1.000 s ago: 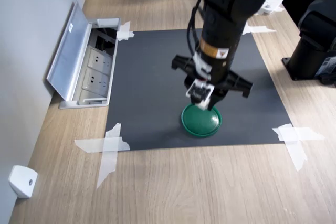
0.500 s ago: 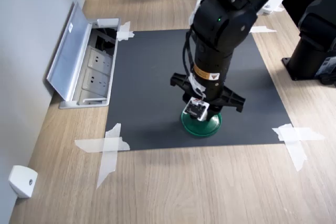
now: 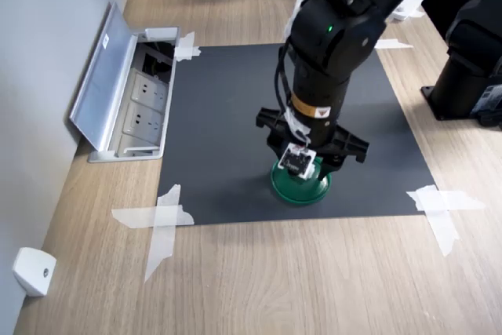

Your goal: Grasp a white terminal and put it on the green lid.

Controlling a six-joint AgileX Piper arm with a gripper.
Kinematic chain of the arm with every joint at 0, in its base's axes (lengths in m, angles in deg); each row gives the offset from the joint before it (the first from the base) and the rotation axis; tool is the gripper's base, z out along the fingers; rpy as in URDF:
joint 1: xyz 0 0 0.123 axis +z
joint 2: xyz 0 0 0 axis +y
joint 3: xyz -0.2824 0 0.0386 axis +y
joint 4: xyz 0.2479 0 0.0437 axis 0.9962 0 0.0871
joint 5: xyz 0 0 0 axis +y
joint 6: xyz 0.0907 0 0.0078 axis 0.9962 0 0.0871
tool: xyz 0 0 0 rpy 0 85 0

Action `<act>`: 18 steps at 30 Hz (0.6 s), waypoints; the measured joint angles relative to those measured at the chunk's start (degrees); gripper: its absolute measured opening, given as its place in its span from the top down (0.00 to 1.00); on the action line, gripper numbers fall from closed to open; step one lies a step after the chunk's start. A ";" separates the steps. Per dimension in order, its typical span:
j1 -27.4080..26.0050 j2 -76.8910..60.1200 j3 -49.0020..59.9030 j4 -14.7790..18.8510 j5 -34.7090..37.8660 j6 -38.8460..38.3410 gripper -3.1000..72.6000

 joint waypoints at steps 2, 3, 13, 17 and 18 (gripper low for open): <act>0.00 -3.03 0.00 -0.14 0.00 1.19 0.05; 0.00 -4.74 0.00 -0.39 0.00 1.73 0.05; -3.96 -22.94 0.00 -4.45 -3.76 6.32 0.32; -10.90 -29.96 0.10 -3.80 -5.39 7.13 0.65; -12.79 -31.86 0.25 -3.52 -5.77 7.20 0.74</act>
